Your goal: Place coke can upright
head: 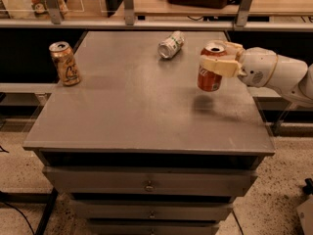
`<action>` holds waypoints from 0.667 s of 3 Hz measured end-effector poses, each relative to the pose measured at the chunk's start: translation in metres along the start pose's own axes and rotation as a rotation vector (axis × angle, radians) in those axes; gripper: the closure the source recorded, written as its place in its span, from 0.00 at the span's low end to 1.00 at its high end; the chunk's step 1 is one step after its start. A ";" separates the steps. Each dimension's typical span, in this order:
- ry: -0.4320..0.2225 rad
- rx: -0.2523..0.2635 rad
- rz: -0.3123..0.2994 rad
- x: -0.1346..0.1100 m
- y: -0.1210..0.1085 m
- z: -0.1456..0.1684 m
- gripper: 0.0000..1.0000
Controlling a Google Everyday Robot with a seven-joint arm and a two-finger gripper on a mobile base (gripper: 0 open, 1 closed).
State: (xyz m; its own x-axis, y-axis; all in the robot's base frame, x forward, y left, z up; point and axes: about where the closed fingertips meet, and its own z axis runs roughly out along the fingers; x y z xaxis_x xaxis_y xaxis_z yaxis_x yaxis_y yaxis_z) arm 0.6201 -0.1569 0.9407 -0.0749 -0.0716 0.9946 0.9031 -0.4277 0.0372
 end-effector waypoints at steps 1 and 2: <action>-0.009 -0.032 -0.045 -0.002 -0.002 -0.014 0.82; -0.001 -0.065 -0.075 -0.006 -0.002 -0.025 0.59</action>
Offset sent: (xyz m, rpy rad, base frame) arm -0.0188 -0.0414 -0.0158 -0.0649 -0.1637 -0.1379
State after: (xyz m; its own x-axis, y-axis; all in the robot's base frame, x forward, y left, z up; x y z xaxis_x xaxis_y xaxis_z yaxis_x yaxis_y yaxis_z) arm 0.6077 -0.1781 0.9323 -0.1405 -0.0360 0.9894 0.8656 -0.4897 0.1051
